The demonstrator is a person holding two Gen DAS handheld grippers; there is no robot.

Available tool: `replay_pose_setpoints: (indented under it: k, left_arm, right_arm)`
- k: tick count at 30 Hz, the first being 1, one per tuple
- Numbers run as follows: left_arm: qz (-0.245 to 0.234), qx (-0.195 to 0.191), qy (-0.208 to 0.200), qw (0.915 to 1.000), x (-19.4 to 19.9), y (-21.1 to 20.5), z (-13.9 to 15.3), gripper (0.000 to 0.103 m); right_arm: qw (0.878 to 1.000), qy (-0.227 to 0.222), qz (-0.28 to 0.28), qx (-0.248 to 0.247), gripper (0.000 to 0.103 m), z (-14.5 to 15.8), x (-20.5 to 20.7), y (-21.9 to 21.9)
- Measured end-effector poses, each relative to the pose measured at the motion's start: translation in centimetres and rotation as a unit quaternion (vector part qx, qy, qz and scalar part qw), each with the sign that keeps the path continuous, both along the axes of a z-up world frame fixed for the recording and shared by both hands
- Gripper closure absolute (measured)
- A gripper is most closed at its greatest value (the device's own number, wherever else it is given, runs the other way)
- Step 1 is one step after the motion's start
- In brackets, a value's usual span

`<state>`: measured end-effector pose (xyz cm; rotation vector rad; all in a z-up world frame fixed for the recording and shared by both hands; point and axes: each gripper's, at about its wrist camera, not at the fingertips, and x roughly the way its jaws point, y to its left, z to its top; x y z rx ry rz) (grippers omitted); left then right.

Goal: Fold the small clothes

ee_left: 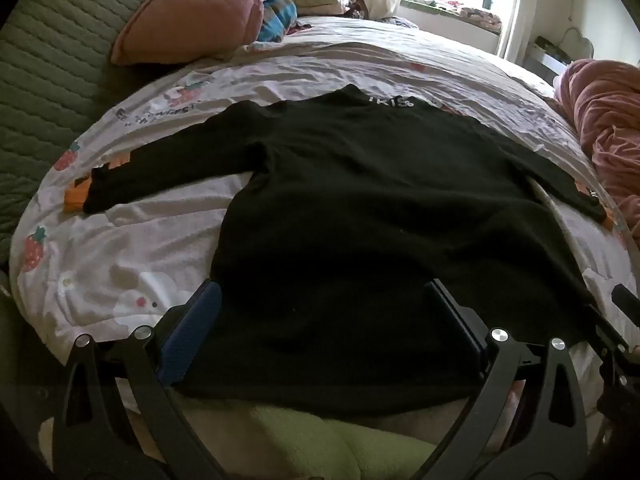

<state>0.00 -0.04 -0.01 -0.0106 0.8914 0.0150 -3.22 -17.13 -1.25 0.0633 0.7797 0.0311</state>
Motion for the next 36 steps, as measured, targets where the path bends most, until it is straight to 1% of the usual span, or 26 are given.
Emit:
replay_pose_setpoints:
  k: [4, 14, 18, 31, 36]
  left_arm:
    - [-0.001, -0.003, 0.0, 1.0, 0.0, 0.0, 0.0, 0.009]
    - [0.001, -0.006, -0.001, 1.0, 0.0, 0.1, 0.1, 0.008]
    - [0.0, -0.005, 0.001, 1.0, 0.0, 0.0, 0.0, 0.008]
    - [-0.002, -0.007, -0.001, 1.0, 0.0, 0.0, 0.0, 0.008]
    - [-0.002, -0.006, -0.002, 1.0, 0.2, 0.3, 0.4, 0.008]
  right_arm:
    - [1.0, 0.001, -0.003, 0.005, 0.004, 0.0, -0.2, -0.3]
    - [1.0, 0.005, -0.003, -0.003, 0.004, 0.1, -0.4, -0.7]
    - [1.0, 0.004, -0.002, -0.013, 0.004, -0.1, -0.4, 0.1]
    - [1.0, 0.0, 0.004, -0.017, 0.004, 0.1, -0.4, 0.2]
    - [1.0, -0.001, 0.003, -0.021, 0.004, 0.1, -0.5, 0.5]
